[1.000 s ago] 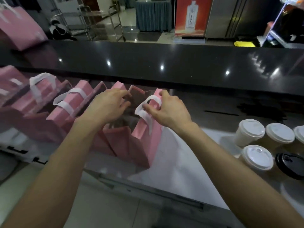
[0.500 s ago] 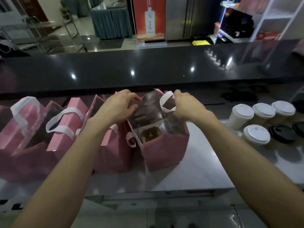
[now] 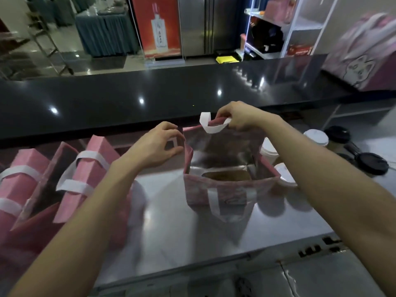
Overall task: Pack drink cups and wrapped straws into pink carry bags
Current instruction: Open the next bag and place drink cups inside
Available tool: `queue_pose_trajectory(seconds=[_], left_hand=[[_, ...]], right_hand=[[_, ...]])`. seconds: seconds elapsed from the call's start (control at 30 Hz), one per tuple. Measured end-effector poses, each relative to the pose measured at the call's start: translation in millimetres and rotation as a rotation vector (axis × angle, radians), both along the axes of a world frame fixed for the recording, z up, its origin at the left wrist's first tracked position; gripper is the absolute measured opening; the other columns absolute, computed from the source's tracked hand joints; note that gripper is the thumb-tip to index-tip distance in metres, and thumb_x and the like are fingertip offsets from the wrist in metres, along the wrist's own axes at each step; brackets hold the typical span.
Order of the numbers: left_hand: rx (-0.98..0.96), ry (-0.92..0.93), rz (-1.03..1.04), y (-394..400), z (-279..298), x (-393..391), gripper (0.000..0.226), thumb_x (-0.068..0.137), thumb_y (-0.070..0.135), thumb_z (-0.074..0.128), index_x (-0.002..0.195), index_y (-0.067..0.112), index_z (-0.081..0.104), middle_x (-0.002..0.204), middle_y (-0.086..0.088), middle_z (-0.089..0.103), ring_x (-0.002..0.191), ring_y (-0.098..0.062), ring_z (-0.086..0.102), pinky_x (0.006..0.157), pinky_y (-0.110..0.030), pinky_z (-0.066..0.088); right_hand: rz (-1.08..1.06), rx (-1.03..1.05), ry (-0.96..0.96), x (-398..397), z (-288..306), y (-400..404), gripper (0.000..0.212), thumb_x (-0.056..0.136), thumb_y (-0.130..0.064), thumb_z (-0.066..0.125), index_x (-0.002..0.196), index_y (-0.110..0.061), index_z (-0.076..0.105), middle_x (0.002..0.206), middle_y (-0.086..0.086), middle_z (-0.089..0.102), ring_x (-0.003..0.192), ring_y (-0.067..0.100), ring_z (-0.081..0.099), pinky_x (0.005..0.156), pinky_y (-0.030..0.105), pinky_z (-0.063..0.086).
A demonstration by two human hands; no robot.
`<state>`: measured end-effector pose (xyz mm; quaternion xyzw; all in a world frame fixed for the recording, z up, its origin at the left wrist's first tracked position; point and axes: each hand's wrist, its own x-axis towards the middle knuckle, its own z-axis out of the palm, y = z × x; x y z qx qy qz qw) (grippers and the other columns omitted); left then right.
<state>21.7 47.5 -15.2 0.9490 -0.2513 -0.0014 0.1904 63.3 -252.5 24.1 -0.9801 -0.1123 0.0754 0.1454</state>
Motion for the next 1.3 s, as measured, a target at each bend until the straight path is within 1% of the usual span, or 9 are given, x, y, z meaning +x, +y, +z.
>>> queue_pose_trajectory(seconds=[0.27,0.37,0.47,0.6,0.73,0.87,1.0,1.17,1.3], left_hand=[[-0.036,0.030,0.091,-84.1,-19.5,21.5,0.038,0.091,0.060,0.079,0.121,0.038,0.075,0.163,0.008,0.043,0.145,-0.016,0.050,0.115,-0.046,0.051],[-0.027,0.029,0.156,-95.6,-28.3,21.6,0.041,0.086,0.064,0.081,0.118,0.040,0.074,0.169,0.012,0.039,0.149,-0.018,0.048,0.114,-0.052,0.052],[-0.038,0.046,0.224,-96.7,-33.1,17.3,0.047,0.082,0.067,0.083,0.121,0.042,0.073,0.167,0.015,0.037,0.148,-0.018,0.048,0.108,-0.052,0.056],[-0.014,0.022,0.251,-100.5,-28.0,13.4,0.058,0.079,0.066,0.086,0.127,0.038,0.073,0.163,0.013,0.040,0.143,-0.018,0.051,0.108,-0.050,0.056],[0.060,0.035,0.250,-106.6,-19.8,8.5,0.066,0.076,0.068,0.087,0.132,0.038,0.070,0.167,0.014,0.036,0.148,-0.019,0.047,0.111,-0.051,0.055],[0.169,-0.077,0.229,-110.2,-13.8,1.2,0.064,0.079,0.064,0.088,0.132,0.032,0.073,0.162,0.005,0.044,0.148,-0.022,0.042,0.122,-0.052,0.041],[0.181,-0.189,0.210,-110.9,-10.4,-5.1,0.053,0.080,0.054,0.091,0.123,0.026,0.079,0.144,-0.002,0.053,0.142,-0.030,0.043,0.125,-0.055,0.027],[0.064,-0.152,0.170,-103.3,-15.9,-7.5,0.057,0.082,0.043,0.094,0.131,0.023,0.074,0.164,-0.002,0.036,0.146,-0.026,0.048,0.118,-0.050,0.048],[0.067,-0.256,0.132,-91.3,-23.6,-1.1,0.050,0.082,0.058,0.087,0.121,0.029,0.076,0.139,0.002,0.049,0.134,-0.024,0.049,0.117,-0.050,0.043]], right_hand=[[0.166,0.065,0.047,38.7,-11.7,-63.2,0.044,0.091,-0.013,0.075,0.132,-0.029,0.072,0.122,-0.008,0.073,0.107,0.016,0.069,0.091,0.034,0.057],[0.187,0.369,0.100,47.0,-10.7,-97.0,0.058,0.086,-0.027,0.083,0.142,-0.027,0.066,0.127,-0.012,0.074,0.114,0.005,0.070,0.098,0.021,0.054],[0.053,0.676,-0.055,46.0,-27.1,-138.0,0.042,0.088,-0.025,0.067,0.129,-0.025,0.074,0.114,-0.012,0.080,0.110,0.003,0.073,0.099,0.021,0.057],[-0.020,0.183,0.072,36.8,-72.9,-173.7,0.054,0.083,-0.024,0.075,0.137,-0.024,0.068,0.130,-0.004,0.073,0.120,0.020,0.070,0.105,0.039,0.057],[-0.015,-0.144,0.327,26.5,-111.1,-177.2,0.101,0.055,-0.065,0.078,0.146,-0.026,0.055,0.129,0.004,0.064,0.116,0.030,0.065,0.098,0.044,0.057],[-0.013,-0.170,0.152,27.2,-118.3,-173.2,0.081,0.072,-0.052,0.088,0.142,-0.026,0.058,0.125,0.007,0.059,0.119,0.031,0.064,0.098,0.043,0.056],[-0.106,-0.028,-0.092,29.6,-67.3,-182.5,0.089,0.070,-0.061,0.088,0.147,-0.028,0.059,0.127,0.012,0.060,0.122,0.037,0.060,0.101,0.044,0.054],[-0.172,0.243,-0.492,6.5,6.9,-175.2,0.097,0.070,-0.082,0.077,0.150,-0.031,0.056,0.135,0.009,0.059,0.125,0.028,0.056,0.103,0.045,0.050],[-0.142,0.472,-0.565,-18.2,33.7,-147.8,0.090,0.078,-0.084,0.070,0.138,-0.017,0.064,0.125,0.002,0.066,0.106,0.017,0.062,0.085,0.026,0.051]])
